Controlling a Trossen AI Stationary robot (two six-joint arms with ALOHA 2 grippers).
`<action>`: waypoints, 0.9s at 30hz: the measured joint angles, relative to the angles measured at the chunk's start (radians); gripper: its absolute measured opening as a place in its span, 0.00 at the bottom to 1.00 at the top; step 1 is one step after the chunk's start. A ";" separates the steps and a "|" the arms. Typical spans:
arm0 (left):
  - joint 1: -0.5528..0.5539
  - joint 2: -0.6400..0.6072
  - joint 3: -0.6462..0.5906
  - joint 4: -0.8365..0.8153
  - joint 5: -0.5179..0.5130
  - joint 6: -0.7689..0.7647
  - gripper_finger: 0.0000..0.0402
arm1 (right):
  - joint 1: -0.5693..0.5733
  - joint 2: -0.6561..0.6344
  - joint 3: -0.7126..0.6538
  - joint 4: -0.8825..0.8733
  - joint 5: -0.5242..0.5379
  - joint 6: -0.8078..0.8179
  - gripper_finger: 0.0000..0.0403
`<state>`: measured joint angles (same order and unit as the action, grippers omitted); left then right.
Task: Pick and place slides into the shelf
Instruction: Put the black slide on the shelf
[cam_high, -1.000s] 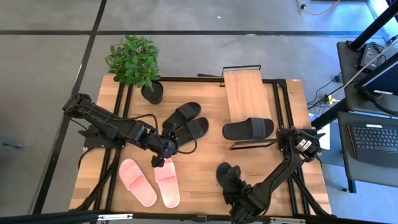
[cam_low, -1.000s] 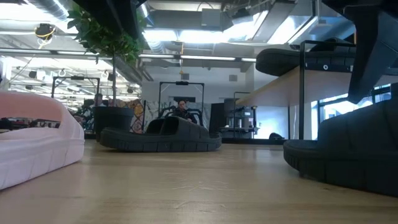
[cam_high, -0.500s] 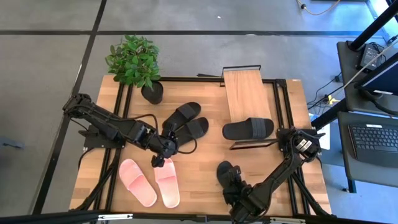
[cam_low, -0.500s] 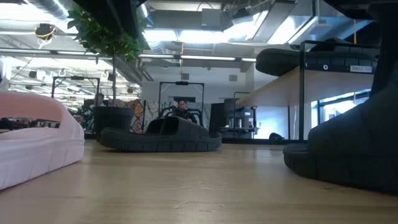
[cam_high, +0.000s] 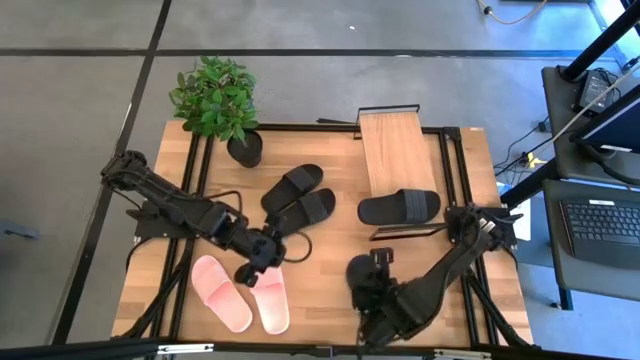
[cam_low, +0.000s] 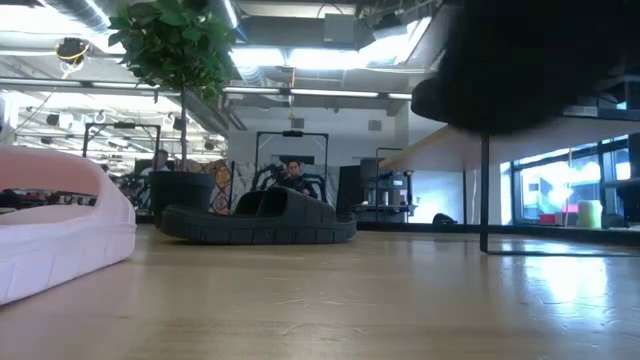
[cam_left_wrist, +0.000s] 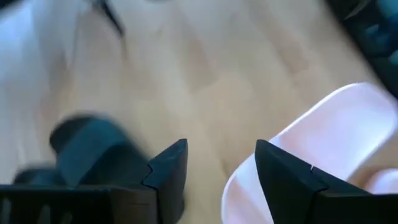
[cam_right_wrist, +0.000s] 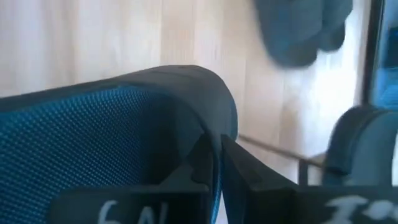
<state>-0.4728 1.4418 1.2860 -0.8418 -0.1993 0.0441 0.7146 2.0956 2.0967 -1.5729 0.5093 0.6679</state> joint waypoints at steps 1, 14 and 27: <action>-0.015 0.000 0.017 0.009 -0.004 0.019 0.45 | -0.015 0.000 0.060 0.002 -0.014 0.009 0.03; -0.199 -0.002 0.330 0.038 -0.419 0.400 0.45 | -0.289 -0.126 0.255 0.071 -0.088 -0.098 0.03; -0.085 0.006 0.393 0.008 -0.548 0.378 0.44 | -0.646 -0.131 0.256 0.060 -0.125 -0.276 0.03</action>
<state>-0.5578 1.4482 1.6787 -0.8337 -0.7474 0.4224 0.0684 1.9644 2.3528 -1.5131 0.3847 0.3920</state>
